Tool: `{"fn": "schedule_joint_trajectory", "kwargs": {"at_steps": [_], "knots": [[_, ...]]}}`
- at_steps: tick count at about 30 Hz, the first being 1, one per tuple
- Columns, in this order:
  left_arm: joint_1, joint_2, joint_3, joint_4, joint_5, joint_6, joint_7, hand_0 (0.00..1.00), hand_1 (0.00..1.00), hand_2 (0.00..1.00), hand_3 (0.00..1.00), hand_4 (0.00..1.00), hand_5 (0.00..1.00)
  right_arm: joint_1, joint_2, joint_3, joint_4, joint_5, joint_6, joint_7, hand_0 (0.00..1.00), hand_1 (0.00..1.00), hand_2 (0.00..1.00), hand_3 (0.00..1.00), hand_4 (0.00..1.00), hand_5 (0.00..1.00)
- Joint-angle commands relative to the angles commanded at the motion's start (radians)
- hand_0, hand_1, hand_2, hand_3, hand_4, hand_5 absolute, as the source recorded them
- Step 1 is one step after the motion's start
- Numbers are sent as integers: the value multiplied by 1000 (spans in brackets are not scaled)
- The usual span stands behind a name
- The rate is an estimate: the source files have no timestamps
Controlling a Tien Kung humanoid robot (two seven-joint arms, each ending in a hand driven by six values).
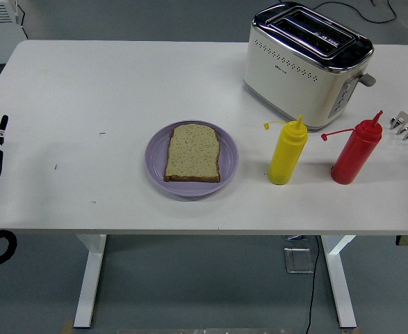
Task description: Pick up the cup,pour liquid into bread,place the cup on the desk
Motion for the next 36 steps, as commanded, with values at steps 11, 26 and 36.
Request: {"fn": "schedule_joint_trajectory", "kwargs": {"at_steps": [11, 26, 36], "knots": [[-3, 0, -1, -30, 47, 12, 9, 796, 787, 816, 722, 520, 998, -3, 3, 4, -4, -2, -2, -7, 758, 691, 718, 721, 508, 417], [-7, -16, -23, -61, 96, 12, 33, 796, 788, 816, 724, 520, 998, -13, 6, -2, -10, -6, -5, -15, 757, 690, 714, 704, 485, 445], [-18, -36, -29, -68, 106, 8, 37, 796, 789, 818, 724, 516, 998, -14, 7, -3, -10, -7, -5, -15, 756, 689, 714, 701, 481, 447]]}}
